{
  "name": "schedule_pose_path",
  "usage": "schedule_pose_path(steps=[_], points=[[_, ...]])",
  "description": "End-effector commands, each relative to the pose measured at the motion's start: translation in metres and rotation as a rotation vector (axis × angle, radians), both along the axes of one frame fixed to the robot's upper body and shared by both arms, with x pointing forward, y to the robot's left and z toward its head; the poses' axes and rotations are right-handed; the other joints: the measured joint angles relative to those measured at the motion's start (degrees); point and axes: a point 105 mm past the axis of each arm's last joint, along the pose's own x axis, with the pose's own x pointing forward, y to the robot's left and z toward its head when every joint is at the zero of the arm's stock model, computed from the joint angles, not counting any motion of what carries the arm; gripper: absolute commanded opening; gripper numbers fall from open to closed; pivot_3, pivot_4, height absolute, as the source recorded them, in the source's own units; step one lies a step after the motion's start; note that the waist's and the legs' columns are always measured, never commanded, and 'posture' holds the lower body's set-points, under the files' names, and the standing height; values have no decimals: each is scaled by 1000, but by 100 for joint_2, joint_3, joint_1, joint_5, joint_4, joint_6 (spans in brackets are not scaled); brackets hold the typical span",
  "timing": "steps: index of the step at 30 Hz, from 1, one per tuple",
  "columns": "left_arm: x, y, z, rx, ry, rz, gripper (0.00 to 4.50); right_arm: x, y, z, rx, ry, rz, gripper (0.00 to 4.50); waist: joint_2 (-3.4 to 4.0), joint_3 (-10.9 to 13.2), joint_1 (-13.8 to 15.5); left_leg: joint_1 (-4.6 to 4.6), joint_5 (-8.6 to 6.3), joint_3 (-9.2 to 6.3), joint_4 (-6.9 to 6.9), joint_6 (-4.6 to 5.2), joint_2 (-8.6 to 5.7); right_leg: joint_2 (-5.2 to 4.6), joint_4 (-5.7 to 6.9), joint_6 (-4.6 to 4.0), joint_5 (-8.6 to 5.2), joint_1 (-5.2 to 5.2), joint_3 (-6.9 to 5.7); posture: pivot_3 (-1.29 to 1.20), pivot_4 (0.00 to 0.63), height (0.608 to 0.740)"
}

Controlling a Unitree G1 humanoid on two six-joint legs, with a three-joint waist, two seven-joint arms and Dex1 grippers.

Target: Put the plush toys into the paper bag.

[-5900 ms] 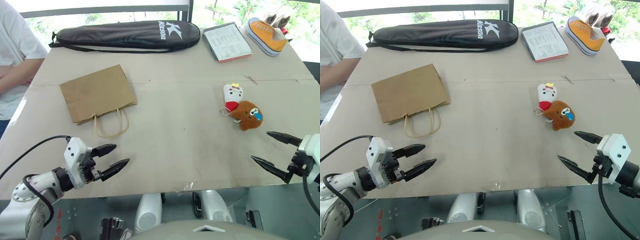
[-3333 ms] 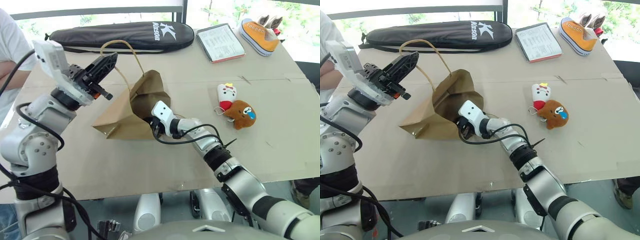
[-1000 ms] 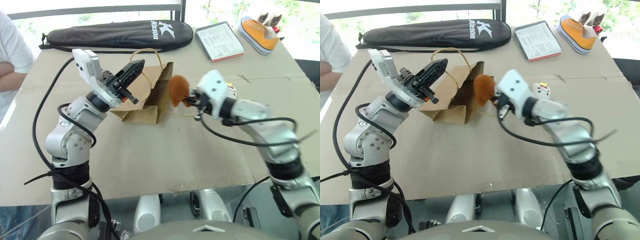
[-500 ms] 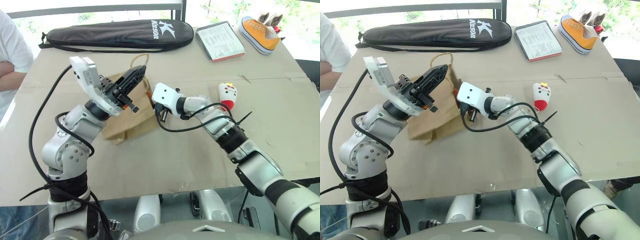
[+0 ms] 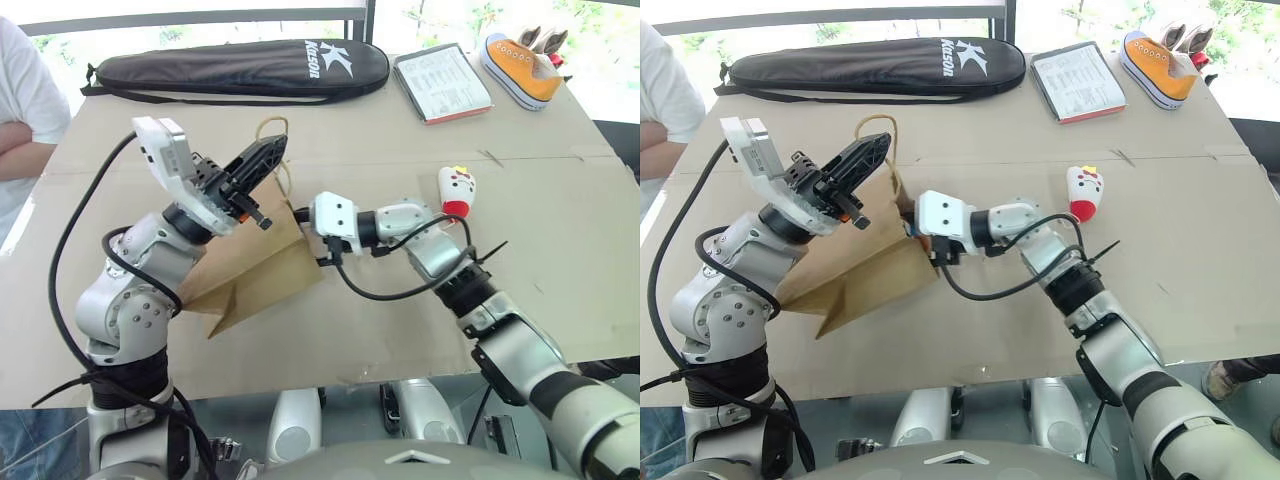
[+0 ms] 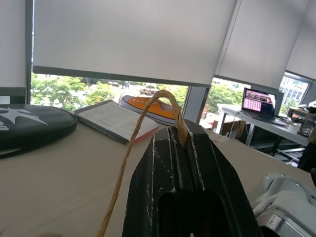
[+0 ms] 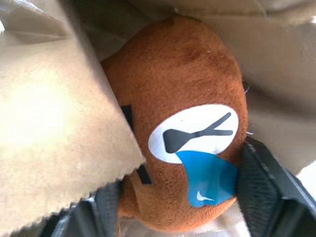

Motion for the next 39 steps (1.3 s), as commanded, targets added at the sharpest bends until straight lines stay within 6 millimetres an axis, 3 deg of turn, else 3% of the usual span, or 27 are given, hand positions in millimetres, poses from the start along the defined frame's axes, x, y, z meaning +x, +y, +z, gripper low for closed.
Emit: schedule_pose_path(steps=[1, 3, 6, 8, 16, 19, 23, 26, 31, 33, 36, 37, 39], points=[[0, -2, 19, 22, -102, -17, 0, 2, -8, 22, 56, -76, -59, 2925, 0, 0, 1, 0, 0, 0, 0, 0, 0, 0, 0, 0, 0, 0, 0, 0, 150, 740], [2, -3, 23, 33, -125, -25, 0, 5, -14, 24, 55, -85, -104, 2925, 0, 0, 2, -1, 0, 0, 0, 0, 0, 2, 0, 0, 0, -1, 0, 0, 150, 740], [10, -5, 39, 81, -213, -32, 0, 33, -44, 40, 62, -143, -373, 2925, 2, 2, 26, -2, 0, 0, -1, 0, 0, 2, -1, 0, 0, -2, 0, 0, 150, 740], [15, -3, 39, 145, -255, -26, 0, 41, -55, 44, 67, -142, -491, 2925, 2, 1, 75, -4, 0, 1, 0, -1, -1, 2, -1, 0, 0, -4, 0, 0, 150, 740], [31, -5, 37, 253, -357, -1, 0, 52, -42, 31, 66, -171, -720, 2925, 3, 1, 73, -4, 0, 16, -5, 0, 1, 4, -2, -1, -1, -12, 13, 0, 150, 740], [33, -3, 24, 290, -324, 8, 0, 45, -39, 26, 41, -183, -702, 2925, 3, 1, 78, -5, 0, 18, -5, 1, 0, 2, -4, 0, -1, -11, 14, 0, 150, 740], [25, -9, 21, 253, -328, -21, 0, 42, -44, 27, 28, -193, -683, 2925, 3, 1, 95, -8, 0, 19, -4, 1, 0, -1, -5, 0, -1, -11, 14, 0, 150, 740], [14, -18, 21, 220, -327, -91, 0, 35, -31, 21, -41, -279, -521, 2925, 3, 1, 84, -6, 0, 21, -1, 1, 0, -1, -4, 1, 0, -10, 15, 0, 150, 740], [6, -28, 16, 247, -333, -152, 0, 41, -9, 0, -247, -545, -284, 2925, 4, 1, 12, 1, 0, 16, -2, 2, 3, 6, -1, 0, -1, -10, 14, 0, 150, 740], [5, -31, 12, 267, -335, -160, 0, 42, -2, -4, -260, -527, -225, 2925, 4, 1, -21, 0, 0, 16, -2, 2, 3, 6, -1, 0, -1, -10, 15, 0, 150, 740], [4, -31, 13, 279, -351, -147, 0, 46, 5, -1, -211, -516, -218, 3848, 3, 1, -33, -4, 0, 15, -4, 2, 2, 5, -4, 0, 0, -10, 15, 0, 150, 740], [5, -29, 13, 283, -357, -136, 0, 49, 6, 3, -194, -533, -232, 4351, 3, 2, -29, -6, 0, 15, -4, 2, 2, 4, -5, 0, 0, -10, 14, 0, 150, 740], [6, -25, 15, 284, -359, -115, 0, 54, 4, 13, -155, -567, -283, 4435, 4, 2, -20, -6, 0, 15, -5, 2, 2, 2, -4, 0, 0, -10, 13, 0, 150, 740]])
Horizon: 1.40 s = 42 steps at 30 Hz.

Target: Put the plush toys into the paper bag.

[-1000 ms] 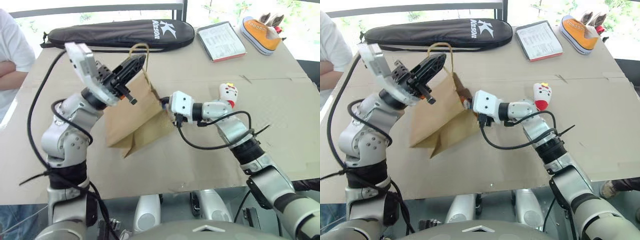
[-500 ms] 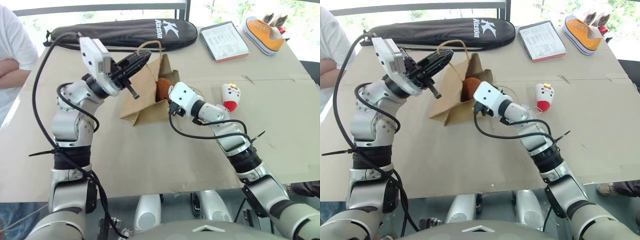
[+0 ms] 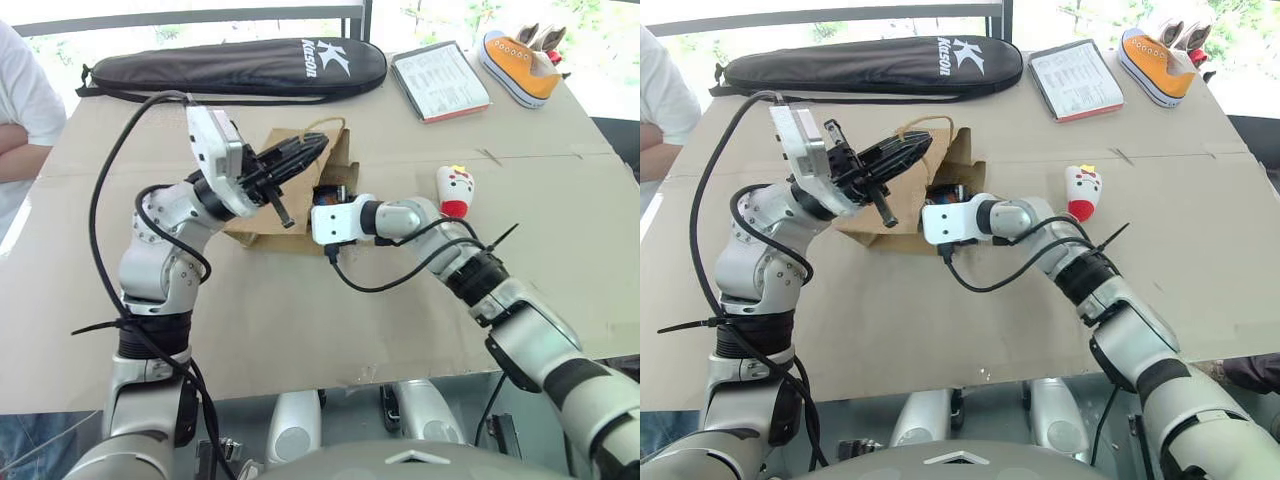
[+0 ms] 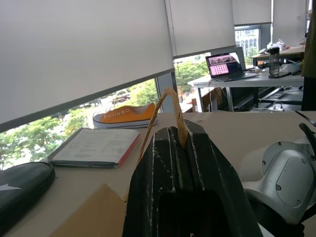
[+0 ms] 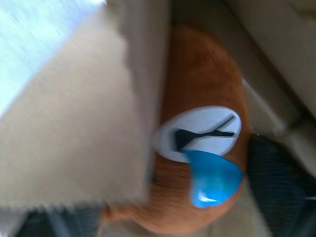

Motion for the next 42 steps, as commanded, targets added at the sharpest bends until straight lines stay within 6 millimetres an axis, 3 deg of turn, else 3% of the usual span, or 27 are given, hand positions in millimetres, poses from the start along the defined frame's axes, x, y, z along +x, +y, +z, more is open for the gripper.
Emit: schedule_pose_path(steps=[1, 8, 14, 21, 25, 28, 31, 35, 38, 40, 42], points=[[-7, 5, 14, -1, -78, 21, 0, 9, -4, 31, 121, -64, -46, 4435, 0, 0, 3, 0, 0, 0, 0, 0, 0, -1, 0, 0, 0, 0, 0, 0, 150, 740], [-4, 27, 12, -15, -57, 87, 0, -1, -49, 45, 321, 257, -179, 4435, 0, 0, 30, 2, 0, -5, 0, 0, 1, -2, 1, 0, 0, 4, -4, 0, 150, 740], [-3, 28, 10, -13, -42, 82, 0, -7, -86, 59, 456, 368, -305, 4435, 1, 0, 31, 5, 0, -2, 1, 0, 1, -1, 5, 0, 0, 4, -3, 0, 150, 740], [5, 23, 9, -21, -21, 107, 0, -18, -155, 84, 632, 411, -543, 4435, 1, 0, 133, 3, 0, 0, 2, 0, 0, -2, 0, 0, -1, 4, -2, 0, 150, 740], [7, 15, 8, -42, -21, 119, 0, 17, -218, 52, 582, 369, -1001, 4435, 0, 0, 121, 7, 0, 6, 4, 0, -1, -2, 1, 0, -1, 5, 1, 0, 150, 740], [8, 12, 7, -44, -25, 113, 0, 31, -231, 25, 514, 412, -1122, 4435, -1, -1, 114, 8, 0, 13, 4, 0, -2, -2, 1, -1, 0, 4, 7, 0, 150, 740], [9, 12, 10, -59, -31, 118, 0, 33, -242, -3, 451, 457, -1204, 3592, 4, 0, 93, 6, 0, 17, 1, 1, -2, 0, -1, 0, 0, -1, 14, 0, 150, 740], [9, 14, 12, -80, -27, 127, 0, 32, -240, 3, 478, 400, -1163, 1970, 4, 0, 129, 5, -1, 14, 1, 2, -2, 1, -2, 2, -1, 2, 12, 0, 150, 740], [9, 15, 11, -106, -9, 124, 0, 25, -233, 12, 526, 407, -1084, 447, 4, 0, 134, 3, -1, 15, 9, 2, -6, -3, -4, 4, 0, 6, 15, 0, 150, 740], [10, 16, 13, -134, 8, 121, 0, 18, -230, 20, 556, 411, -1028, 30, 4, 0, 128, 4, -1, 15, 9, 2, -7, -3, -4, 4, 0, 8, 15, 0, 150, 740], [11, 17, 16, -162, 25, 116, 0, 11, -221, 32, 593, 415, -940, 30, 4, 0, 124, 5, -1, 14, 9, 2, -6, -2, -3, 4, 0, 8, 15, 0, 150, 740]])
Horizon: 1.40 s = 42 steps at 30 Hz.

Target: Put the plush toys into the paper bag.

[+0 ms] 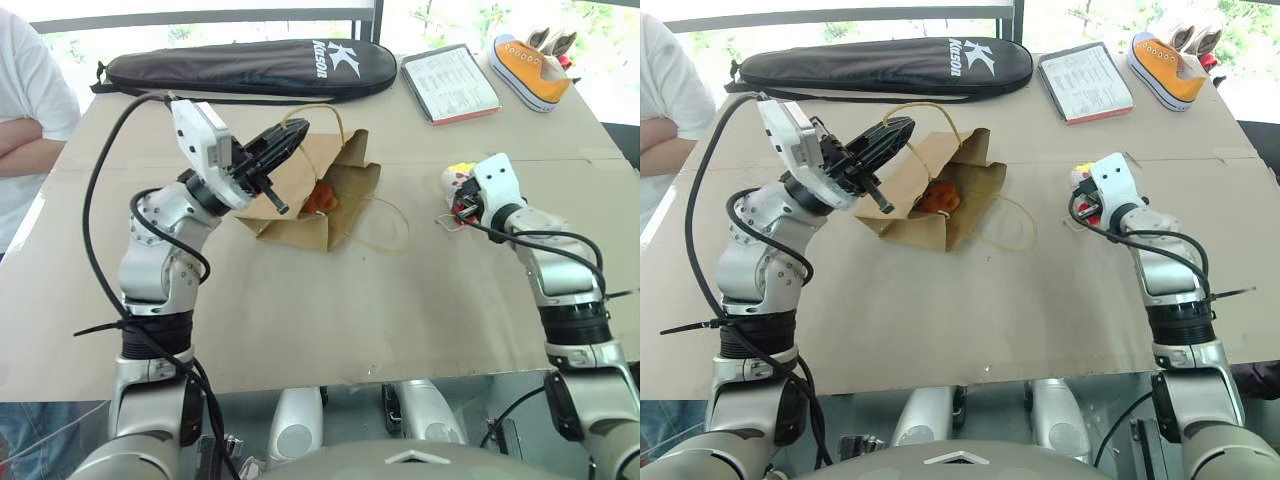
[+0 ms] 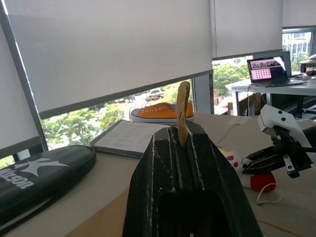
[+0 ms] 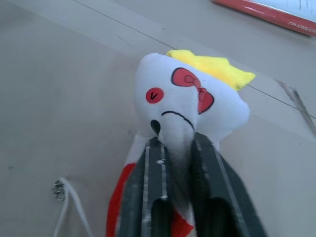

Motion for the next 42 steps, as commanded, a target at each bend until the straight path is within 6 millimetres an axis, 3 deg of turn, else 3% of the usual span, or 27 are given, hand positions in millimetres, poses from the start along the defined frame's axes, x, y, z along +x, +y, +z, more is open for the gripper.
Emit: schedule_pose_path(steps=[1, 3, 6, 10, 13, 20, 23, 27, 31, 35, 38, 42], points=[[-3, 4, 17, -68, -23, -10, 0, -13, 9, 36, 83, -112, 113, 30, 0, 0, -8, 0, 0, -1, 0, 0, 1, 1, 0, 0, 0, 0, 0, 0, 150, 740], [-1, 7, 19, -108, 9, -30, 0, -33, 43, 55, 162, -174, 321, 30, 1, 1, -26, -1, 0, -5, -1, 0, 2, 3, 1, 0, 0, -2, -2, 0, 150, 740], [-1, 8, 18, -109, 26, -49, 0, -51, 81, 70, 244, -195, 484, 30, 2, 1, -93, 2, 0, -10, -5, 0, 9, 13, 3, 1, -1, -3, -2, 0, 150, 740], [-3, 6, 22, -123, 21, -69, 0, -56, 120, 69, 262, -169, 593, 30, 1, 1, -103, 0, 0, -23, -7, 0, 10, 15, 3, 0, -1, -2, -13, 0, 150, 740], [-6, -2, 24, -121, 15, -102, 0, -50, 154, 54, 159, -150, 703, 30, 1, 1, -108, -1, 0, -19, -4, 0, 8, 10, 2, -1, -1, -1, -12, 0, 150, 740], [-15, -16, 20, -82, 8, -156, 0, -24, 187, 45, -29, -172, 835, 30, 1, 1, -92, -5, 0, -18, -1, -1, 6, 8, 1, -2, 0, -2, -12, 0, 150, 740], [-18, -21, 18, -65, 0, -174, 0, -17, 195, 45, -28, -175, 857, 30, 2, 1, -101, -4, 0, -19, -3, -1, 7, 9, 2, -2, 0, -2, -13, 0, 150, 740], [-20, -29, 14, -43, -8, -189, 0, -22, 222, 42, 51, -112, 967, 30, 2, 2, -120, -2, 0, -20, -6, -1, 8, 11, 3, -3, 0, -2, -13, 0, 150, 740], [-25, -31, 13, -50, -12, -206, 0, -6, 223, 26, 90, -16, 862, 30, 3, 2, -133, -3, 0, -21, -7, -1, 8, 10, 3, -3, 0, -3, -14, 0, 150, 740], [-33, -13, 18, -84, -6, -207, 0, 13, 198, 24, 145, 31, 690, 30, 4, 3, -100, -6, 1, -21, -7, -1, 7, 4, 4, -4, 1, -3, -17, 0, 150, 740], [-42, 1, 21, -104, 2, -254, 0, 10, 186, 18, 129, 48, 690, 30, 4, 3, -104, -6, 0, -19, -7, -1, 6, 2, 2, -4, 1, -3, -16, 0, 150, 740], [-47, 12, 22, -61, 19, -317, 0, 0, 186, 19, 82, 14, 770, 30, 5, 3, -139, -3, 0, -21, -7, -1, 7, 6, 4, -4, 0, -3, -16, 0, 150, 740]])
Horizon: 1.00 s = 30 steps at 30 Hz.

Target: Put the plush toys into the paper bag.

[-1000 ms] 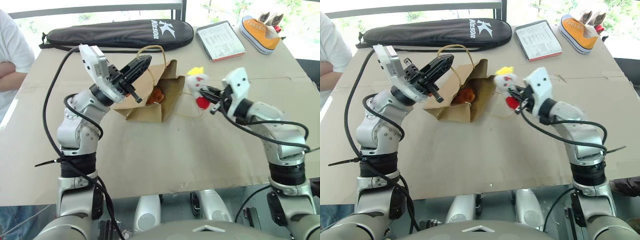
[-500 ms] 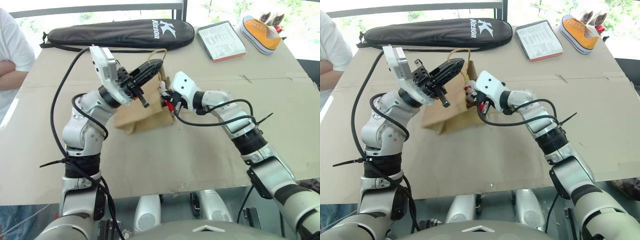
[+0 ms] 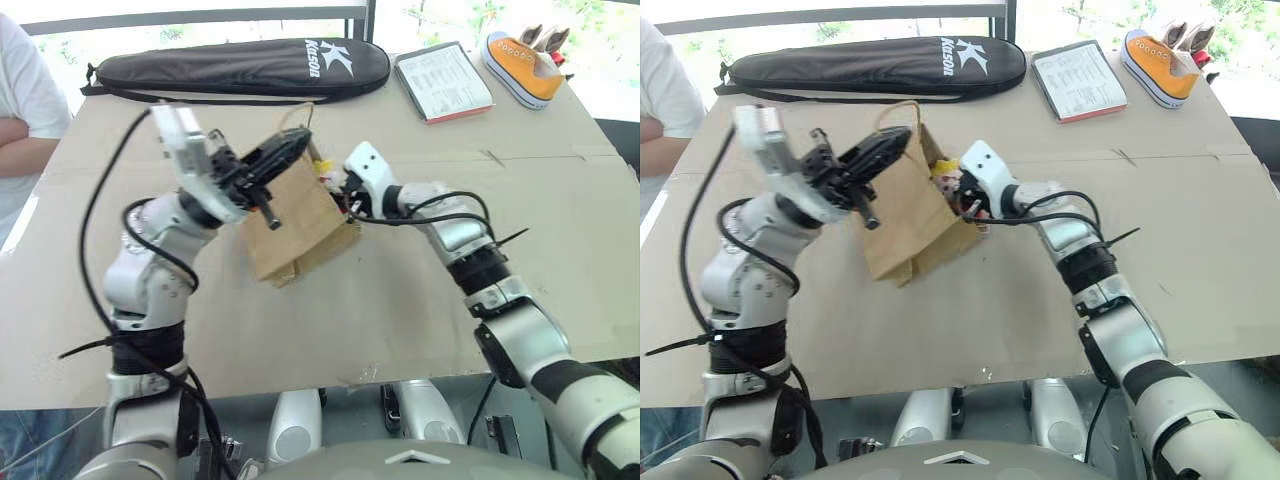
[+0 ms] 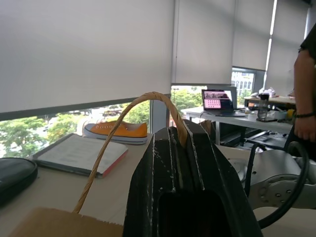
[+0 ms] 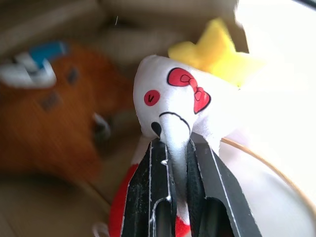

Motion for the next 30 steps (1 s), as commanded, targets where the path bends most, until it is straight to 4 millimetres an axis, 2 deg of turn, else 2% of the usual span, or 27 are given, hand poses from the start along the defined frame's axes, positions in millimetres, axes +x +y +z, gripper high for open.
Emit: schedule_pose_path(steps=[1, 6, 9, 13, 17, 20, 24, 27, 30], points=[[-6, 7, 10, 50, -54, -60, 0, -15, 11, 14, 6, -74, 123, 30, 1, 0, -15, 1, 0, -1, 0, 0, 1, 2, 0, 0, 0, 0, 0, 0, 150, 740], [10, 5, 12, 114, -100, -73, 0, -35, 23, 22, 21, -101, 218, 30, 2, 1, -7, 0, 0, -2, 0, 0, 1, 4, -2, 0, -1, 0, -2, 0, 150, 740], [12, -3, 12, 135, -123, -109, 0, -44, 31, 26, 33, -147, 266, 30, 2, 1, -4, -3, 0, -1, 0, 0, 0, 2, -4, 0, -1, 0, -2, 0, 150, 740], [20, -19, 9, 179, -144, -124, 0, -67, 48, 25, 21, -188, 404, 30, 1, 1, 1, -2, 0, -1, 0, 0, 0, 3, -3, 1, -1, 0, -2, 0, 150, 740], [27, -35, 9, 210, -192, -116, 0, -63, 50, 25, -17, -237, 382, 30, 1, 1, -2, -1, 0, -1, 0, 0, 0, 4, 0, 1, -1, 0, -1, 0, 150, 740], [34, -39, 12, 225, -229, -77, 0, -61, 46, 26, -29, -249, 351, 30, 1, 1, 4, -2, 0, -1, 1, 0, 0, 4, -1, 1, 0, 0, -1, 0, 150, 740], [50, -48, 21, 239, -302, 23, 0, -55, 34, 24, -45, -231, 206, 30, 1, 1, 44, -3, 0, -1, 2, 0, 0, 4, -1, 1, 0, 0, -1, 0, 150, 740], [48, -50, 28, 212, -326, 32, 0, -50, 26, 21, -42, -215, 89, 30, 1, 1, 58, -3, 0, 0, 1, 0, 0, 4, -2, 1, 0, -1, 0, 0, 150, 740], [41, -47, 28, 216, -323, 29, 0, -50, 28, 17, -31, -196, 53, 30, 1, 1, 33, -2, 0, 1, 1, 0, 0, 5, 0, 1, 0, -2, 2, 0, 150, 740]])
